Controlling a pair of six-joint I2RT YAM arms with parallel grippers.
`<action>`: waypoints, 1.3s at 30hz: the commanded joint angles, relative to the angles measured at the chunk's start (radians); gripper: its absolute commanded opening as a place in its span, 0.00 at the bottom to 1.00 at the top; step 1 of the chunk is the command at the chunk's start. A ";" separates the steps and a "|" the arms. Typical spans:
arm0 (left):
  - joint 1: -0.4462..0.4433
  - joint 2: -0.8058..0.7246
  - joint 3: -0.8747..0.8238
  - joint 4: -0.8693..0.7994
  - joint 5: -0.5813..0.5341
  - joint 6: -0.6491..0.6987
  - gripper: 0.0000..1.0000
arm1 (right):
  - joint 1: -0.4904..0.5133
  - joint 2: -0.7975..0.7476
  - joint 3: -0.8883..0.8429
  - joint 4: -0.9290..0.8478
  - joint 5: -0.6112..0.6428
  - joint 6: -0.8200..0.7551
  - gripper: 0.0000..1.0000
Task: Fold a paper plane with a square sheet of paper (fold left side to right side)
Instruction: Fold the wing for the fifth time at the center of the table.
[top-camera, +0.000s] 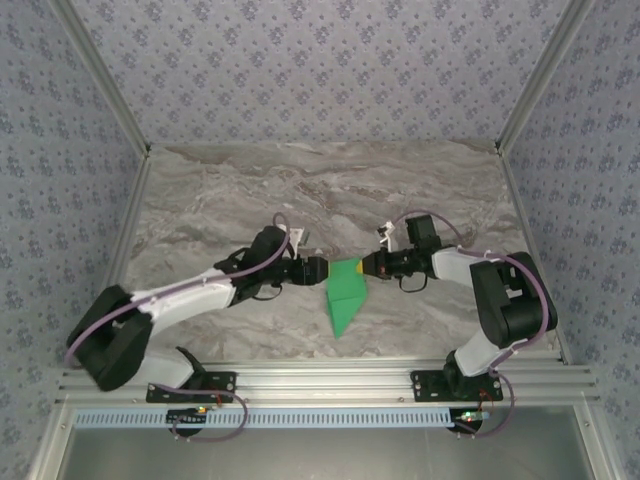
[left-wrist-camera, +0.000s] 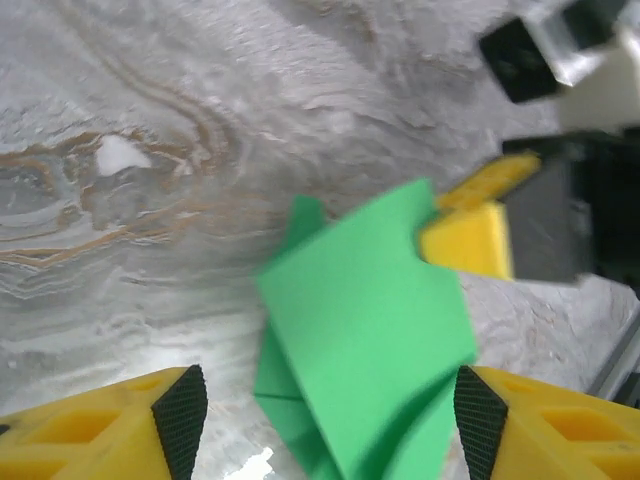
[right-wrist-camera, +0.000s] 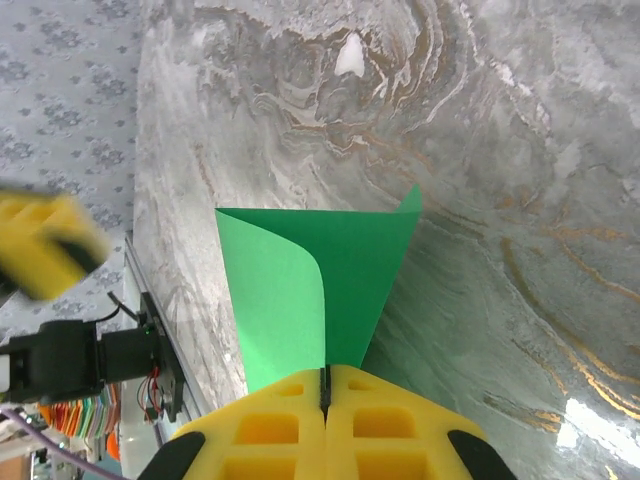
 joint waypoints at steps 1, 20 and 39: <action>-0.128 -0.020 0.038 -0.194 -0.186 0.061 0.66 | 0.022 -0.012 0.056 -0.121 0.074 0.041 0.00; -0.457 0.414 0.386 -0.448 -0.539 -0.031 0.68 | 0.079 -0.005 0.128 -0.210 0.154 0.141 0.00; -0.504 0.571 0.542 -0.636 -0.683 -0.084 0.44 | 0.089 0.016 0.137 -0.199 0.157 0.164 0.00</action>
